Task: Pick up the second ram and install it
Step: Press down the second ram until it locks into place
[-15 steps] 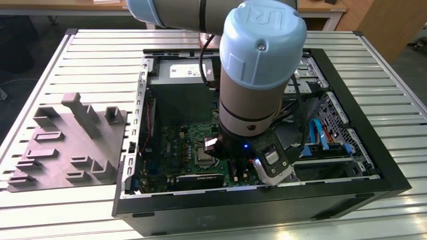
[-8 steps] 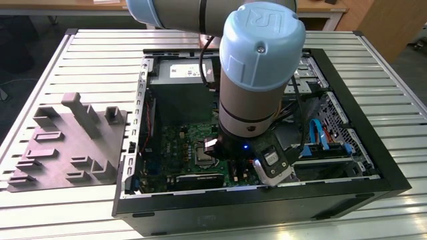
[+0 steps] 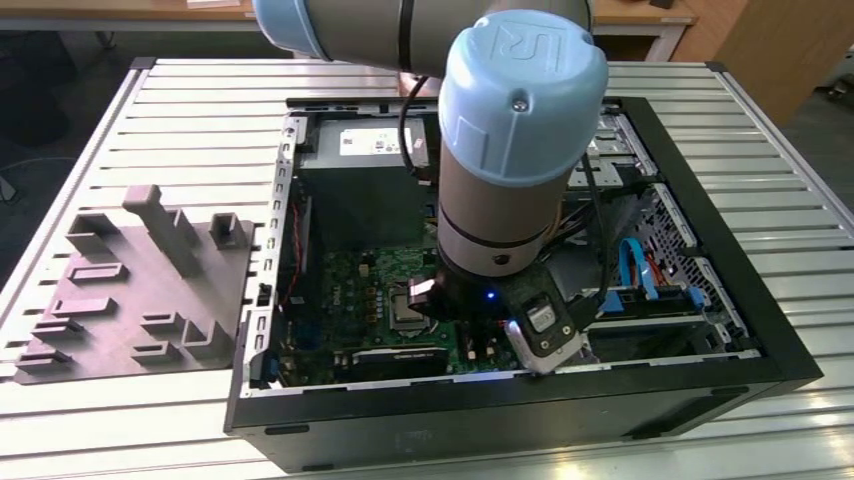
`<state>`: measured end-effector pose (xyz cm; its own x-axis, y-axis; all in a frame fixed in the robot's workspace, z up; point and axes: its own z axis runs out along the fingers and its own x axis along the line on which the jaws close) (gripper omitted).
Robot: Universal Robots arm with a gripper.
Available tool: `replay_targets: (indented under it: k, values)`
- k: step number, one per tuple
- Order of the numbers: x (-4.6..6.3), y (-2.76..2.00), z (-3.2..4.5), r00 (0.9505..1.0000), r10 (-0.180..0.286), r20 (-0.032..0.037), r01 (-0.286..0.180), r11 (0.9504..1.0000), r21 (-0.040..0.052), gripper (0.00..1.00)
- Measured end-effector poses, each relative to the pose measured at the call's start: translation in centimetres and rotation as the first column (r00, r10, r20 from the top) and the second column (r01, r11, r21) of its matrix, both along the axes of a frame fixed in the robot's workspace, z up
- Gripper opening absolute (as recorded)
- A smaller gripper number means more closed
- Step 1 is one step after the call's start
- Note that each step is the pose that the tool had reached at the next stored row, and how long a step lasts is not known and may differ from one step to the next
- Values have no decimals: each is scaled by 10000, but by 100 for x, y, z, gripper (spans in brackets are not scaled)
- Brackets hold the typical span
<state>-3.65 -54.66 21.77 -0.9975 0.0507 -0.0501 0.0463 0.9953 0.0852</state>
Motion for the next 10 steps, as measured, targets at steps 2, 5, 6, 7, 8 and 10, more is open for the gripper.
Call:
replay_targets:
  k: [2,5,6,7,8,10]
  values:
    - [0,-1,-12,10000,0,-2,0,10000,-8,10]
    - [0,0,-16,10000,0,0,0,10000,-2,10]
    - [0,0,-17,10000,0,0,0,10000,0,10]
    - [0,0,-17,10000,0,0,0,10000,0,10]
    - [0,0,-17,10000,0,0,0,10000,0,10]
    - [0,0,-11,10000,0,1,0,10000,4,10]
